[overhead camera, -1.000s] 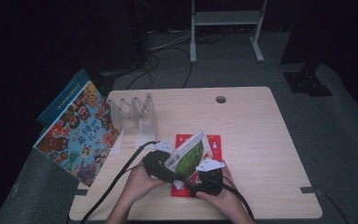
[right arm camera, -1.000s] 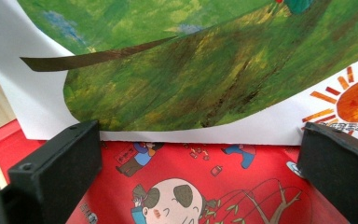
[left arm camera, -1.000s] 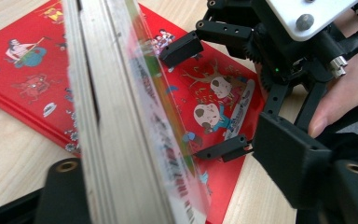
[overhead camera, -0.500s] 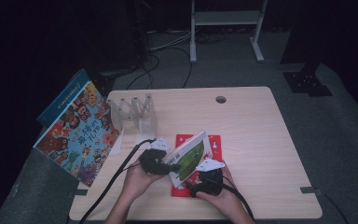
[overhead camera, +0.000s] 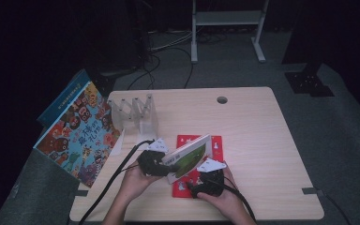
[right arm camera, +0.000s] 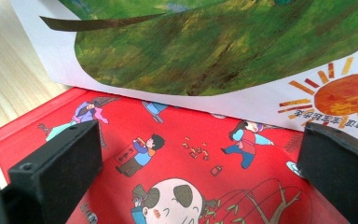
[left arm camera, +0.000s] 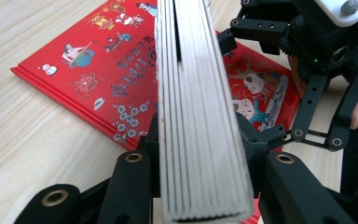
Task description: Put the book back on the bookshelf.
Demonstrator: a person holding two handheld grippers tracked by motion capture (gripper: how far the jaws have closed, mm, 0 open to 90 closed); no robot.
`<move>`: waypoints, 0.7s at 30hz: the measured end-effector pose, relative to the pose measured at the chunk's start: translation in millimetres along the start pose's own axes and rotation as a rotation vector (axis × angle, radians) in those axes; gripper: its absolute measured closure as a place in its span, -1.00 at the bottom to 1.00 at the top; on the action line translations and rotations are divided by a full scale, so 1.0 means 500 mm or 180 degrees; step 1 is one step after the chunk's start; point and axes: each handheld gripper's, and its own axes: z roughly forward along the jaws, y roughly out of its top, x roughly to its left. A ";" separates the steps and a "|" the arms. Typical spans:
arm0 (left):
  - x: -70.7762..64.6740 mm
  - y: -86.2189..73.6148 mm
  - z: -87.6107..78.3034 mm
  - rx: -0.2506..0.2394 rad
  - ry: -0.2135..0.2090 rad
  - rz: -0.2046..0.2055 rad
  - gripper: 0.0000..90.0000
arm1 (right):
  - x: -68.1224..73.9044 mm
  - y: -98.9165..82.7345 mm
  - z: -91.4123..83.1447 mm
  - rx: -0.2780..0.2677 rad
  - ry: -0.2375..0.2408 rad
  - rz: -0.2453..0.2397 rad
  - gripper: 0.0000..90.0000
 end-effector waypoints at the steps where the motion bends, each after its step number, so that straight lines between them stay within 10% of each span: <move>1: -0.001 -0.002 0.003 0.0026 0.0017 0.0018 0.44 | 0.000 0.000 0.000 0.0001 -0.0002 -0.0003 -1.00; 4: -0.002 -0.005 0.011 0.0037 0.0016 0.0017 0.45 | -0.009 0.001 -0.011 -0.0040 0.0049 -0.0056 -0.65; 21: -0.002 -0.010 0.019 0.0072 0.0057 0.0042 0.61 | -0.170 -0.033 -0.098 -0.0003 -0.0394 0.0175 -0.66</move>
